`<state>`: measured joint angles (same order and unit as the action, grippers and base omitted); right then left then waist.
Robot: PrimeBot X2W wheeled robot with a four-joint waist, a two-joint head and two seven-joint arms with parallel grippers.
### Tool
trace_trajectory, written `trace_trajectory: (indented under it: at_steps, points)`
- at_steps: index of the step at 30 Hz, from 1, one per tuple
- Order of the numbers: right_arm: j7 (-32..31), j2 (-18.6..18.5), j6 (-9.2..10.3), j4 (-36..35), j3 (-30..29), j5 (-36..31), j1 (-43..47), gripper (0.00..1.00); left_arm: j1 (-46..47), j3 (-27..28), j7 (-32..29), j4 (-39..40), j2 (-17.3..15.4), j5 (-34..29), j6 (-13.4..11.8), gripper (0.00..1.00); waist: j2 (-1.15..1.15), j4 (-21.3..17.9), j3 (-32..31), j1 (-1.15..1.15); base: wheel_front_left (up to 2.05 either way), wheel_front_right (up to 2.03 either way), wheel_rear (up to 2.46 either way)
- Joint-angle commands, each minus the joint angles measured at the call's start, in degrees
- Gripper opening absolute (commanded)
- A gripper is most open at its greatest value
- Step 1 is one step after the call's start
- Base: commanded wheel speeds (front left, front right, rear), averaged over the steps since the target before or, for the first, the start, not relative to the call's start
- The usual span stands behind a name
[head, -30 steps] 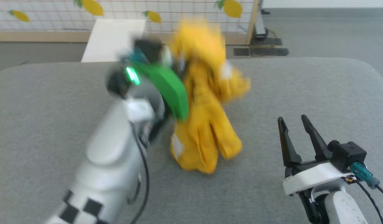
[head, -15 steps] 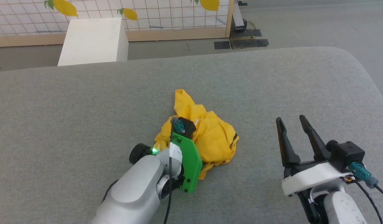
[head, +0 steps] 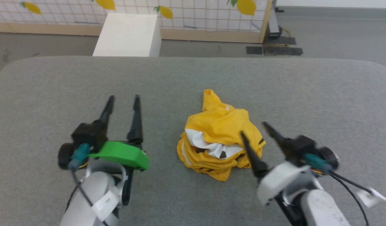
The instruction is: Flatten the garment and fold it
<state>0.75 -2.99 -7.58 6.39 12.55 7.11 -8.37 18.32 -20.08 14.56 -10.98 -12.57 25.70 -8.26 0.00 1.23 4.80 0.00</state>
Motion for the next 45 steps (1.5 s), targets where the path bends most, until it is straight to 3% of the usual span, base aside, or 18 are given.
trace_trajectory:
  at_steps: [1,7,10,11,12,13,19,25,28,31,37,38,39,45]
  points:
    - [-3.4,0.1,0.09,0.5,1.6,-1.6,-2.2,1.0,-2.3,2.1,0.4,2.6,0.2,-1.8,-0.4,1.0,0.0,2.0,1.8,0.0,0.0,0.0,0.0]
    - [-21.7,-3.1,0.09,4.9,6.1,-6.1,-7.1,1.0,-7.8,8.4,0.4,6.6,3.4,-5.6,1.0,1.0,0.0,4.9,4.2,0.0,0.0,0.0,0.0]
    - [-26.9,-3.9,0.09,5.4,6.0,-7.2,-8.6,1.0,-8.9,10.5,0.4,7.1,5.5,-6.6,2.4,1.0,0.0,6.3,5.0,0.0,0.0,0.0,0.0]
    - [-27.7,-3.8,0.09,5.1,5.6,-7.1,-9.0,0.73,-9.2,11.1,0.4,7.1,6.1,-6.8,3.0,1.0,0.0,6.7,5.2,0.0,0.0,0.0,0.0]
    - [-28.1,-3.7,0.09,4.8,5.6,-7.1,-9.3,0.2,-9.5,11.7,0.4,7.0,6.6,-7.2,3.5,1.0,0.0,7.1,5.3,0.0,0.0,0.0,0.0]
    - [-28.0,-3.6,0.09,4.4,5.6,-6.9,-9.6,0.0,-9.7,12.1,0.4,6.8,7.0,-7.5,3.9,1.0,0.0,7.3,5.3,0.0,0.0,0.0,0.0]
    - [-20.2,-1.4,0.09,-0.4,-1.7,-5.6,-11.0,0.0,-10.6,15.0,0.4,6.1,8.6,-8.9,5.7,1.0,0.0,7.3,4.8,0.0,0.0,0.0,0.0]
    - [-16.0,-0.1,0.09,-3.5,-21.2,-8.7,-10.5,0.0,-11.1,16.5,0.4,6.1,9.2,-10.3,6.9,1.0,0.0,6.4,4.0,0.0,0.0,0.0,0.0]
    - [-18.3,0.1,0.09,-2.7,-31.0,-10.4,-8.1,0.0,-11.2,16.7,0.4,5.8,9.4,-10.6,7.4,1.0,0.0,6.0,3.7,0.0,0.0,0.0,0.0]
    - [-22.6,0.1,0.09,-0.5,-37.0,-9.3,-4.9,0.0,-11.3,16.8,0.4,5.5,9.5,-10.7,7.9,1.0,0.0,5.5,3.5,0.0,0.0,0.0,0.0]
    - [-33.6,0.1,0.09,1.9,-38.0,-4.7,2.9,0.0,-12.1,17.0,0.4,4.9,9.6,-11.1,8.4,1.0,0.0,3.8,3.0,0.0,0.0,0.0,0.0]
    - [-34.4,0.1,0.09,1.2,-37.3,-3.7,4.0,0.4,-12.2,17.0,0.4,4.8,9.6,-11.2,8.5,1.0,0.0,3.5,2.9,0.0,0.0,0.0,0.0]
    - [-34.6,0.1,0.09,0.3,-36.7,-3.0,4.9,1.0,-12.2,17.0,0.4,4.6,9.6,-11.3,8.6,1.0,0.0,3.2,2.8,0.0,0.0,0.0,0.0]
    - [-32.6,0.1,0.09,-8.3,-31.9,2.6,11.8,1.0,-12.2,15.8,0.4,3.3,9.7,-11.7,9.3,1.0,0.0,1.0,2.0,0.0,0.0,0.0,0.0]
